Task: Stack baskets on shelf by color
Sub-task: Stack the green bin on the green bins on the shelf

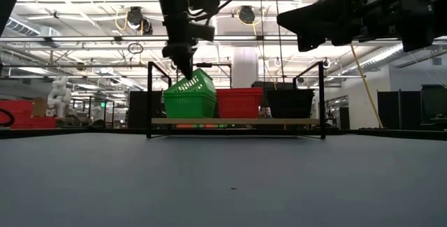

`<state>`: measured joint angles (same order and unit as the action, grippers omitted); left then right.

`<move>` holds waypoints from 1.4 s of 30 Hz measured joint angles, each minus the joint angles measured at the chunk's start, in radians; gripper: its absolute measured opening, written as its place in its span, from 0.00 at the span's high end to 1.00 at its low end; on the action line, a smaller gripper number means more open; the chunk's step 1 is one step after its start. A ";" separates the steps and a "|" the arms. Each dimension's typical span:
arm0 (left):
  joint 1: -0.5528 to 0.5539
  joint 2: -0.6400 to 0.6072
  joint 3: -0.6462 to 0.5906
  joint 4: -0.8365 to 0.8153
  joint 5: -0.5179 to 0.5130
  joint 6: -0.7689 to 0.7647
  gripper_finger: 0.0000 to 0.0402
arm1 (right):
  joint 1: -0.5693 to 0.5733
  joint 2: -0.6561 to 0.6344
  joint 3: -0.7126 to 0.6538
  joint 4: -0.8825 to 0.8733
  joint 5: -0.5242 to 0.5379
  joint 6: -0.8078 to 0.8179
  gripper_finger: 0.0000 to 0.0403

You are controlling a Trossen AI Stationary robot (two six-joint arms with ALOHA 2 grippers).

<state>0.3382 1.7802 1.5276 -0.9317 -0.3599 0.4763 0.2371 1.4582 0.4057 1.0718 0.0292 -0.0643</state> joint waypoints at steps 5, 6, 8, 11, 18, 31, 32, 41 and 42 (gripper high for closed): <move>-0.001 0.000 0.000 0.025 0.000 0.020 0.97 | 0.000 0.000 0.000 0.000 0.000 0.000 1.00; -0.001 0.000 0.000 0.024 0.000 0.023 0.97 | 0.000 0.000 0.000 0.000 0.000 0.000 1.00; 0.000 0.000 0.000 0.016 -0.007 0.039 0.95 | 0.000 0.000 0.000 0.000 0.000 0.000 1.00; -0.006 0.000 0.000 -0.007 -0.050 0.086 0.94 | 0.000 0.000 0.000 0.000 0.000 0.000 1.00; -0.007 0.000 0.000 -0.061 -0.097 0.098 0.97 | 0.000 0.000 0.000 0.000 0.000 0.000 1.00; -0.010 0.000 0.000 -0.068 -0.042 -0.145 0.94 | 0.000 0.000 -0.001 0.002 0.000 0.026 1.00; -0.012 0.000 0.000 -0.077 -0.042 -0.163 0.94 | 0.000 0.000 -0.001 0.003 0.000 0.027 1.00; -0.040 0.000 0.000 -0.109 -0.085 -0.230 0.94 | 0.000 0.000 -0.001 0.009 0.000 0.026 1.00; -0.042 0.000 0.000 -0.109 -0.090 -0.224 0.94 | 0.000 0.000 -0.001 0.009 0.000 0.025 1.00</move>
<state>0.2962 1.7802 1.5276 -1.0405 -0.4503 0.2525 0.2371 1.4582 0.4049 1.0805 0.0292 -0.0390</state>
